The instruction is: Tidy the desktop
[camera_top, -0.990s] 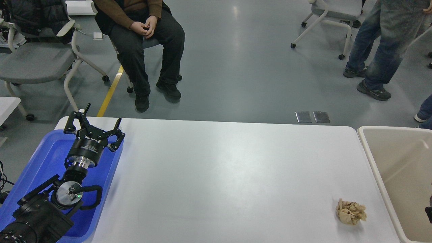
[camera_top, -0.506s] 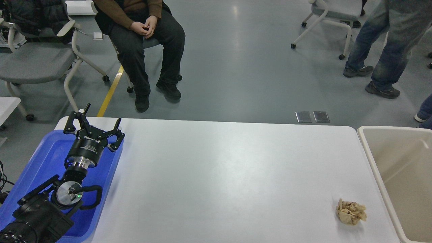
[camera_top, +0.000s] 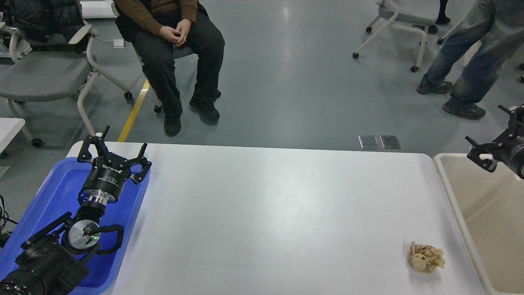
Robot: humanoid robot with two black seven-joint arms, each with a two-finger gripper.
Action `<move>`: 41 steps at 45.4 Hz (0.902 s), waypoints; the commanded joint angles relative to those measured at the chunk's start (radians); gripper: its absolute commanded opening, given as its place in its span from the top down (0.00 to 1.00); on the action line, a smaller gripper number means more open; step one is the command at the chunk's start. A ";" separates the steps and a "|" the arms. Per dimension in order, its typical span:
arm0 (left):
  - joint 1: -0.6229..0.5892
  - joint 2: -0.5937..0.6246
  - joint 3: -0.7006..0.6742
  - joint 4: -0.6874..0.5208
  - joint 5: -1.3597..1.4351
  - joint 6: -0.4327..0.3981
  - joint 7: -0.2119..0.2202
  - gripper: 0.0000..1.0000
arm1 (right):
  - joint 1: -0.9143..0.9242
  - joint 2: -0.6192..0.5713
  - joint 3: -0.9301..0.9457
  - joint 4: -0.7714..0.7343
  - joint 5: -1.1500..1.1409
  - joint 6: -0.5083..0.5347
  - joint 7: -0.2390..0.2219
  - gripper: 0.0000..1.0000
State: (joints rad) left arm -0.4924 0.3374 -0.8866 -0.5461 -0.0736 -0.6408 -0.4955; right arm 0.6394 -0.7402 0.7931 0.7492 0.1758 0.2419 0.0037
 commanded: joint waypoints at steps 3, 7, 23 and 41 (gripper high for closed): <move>0.000 0.000 0.000 0.000 0.000 0.001 0.000 0.00 | -0.010 0.094 0.028 0.102 0.116 0.194 0.016 0.00; 0.000 0.000 0.000 0.000 0.000 0.001 -0.001 0.00 | -0.026 0.157 0.028 0.096 0.117 0.234 0.058 0.00; 0.000 0.000 0.000 0.000 0.000 0.001 0.000 0.00 | -0.075 0.389 0.015 0.029 0.111 0.244 0.078 0.00; 0.000 0.000 0.000 0.000 0.000 0.001 0.000 0.00 | -0.104 0.435 0.005 0.025 0.109 0.255 0.078 0.00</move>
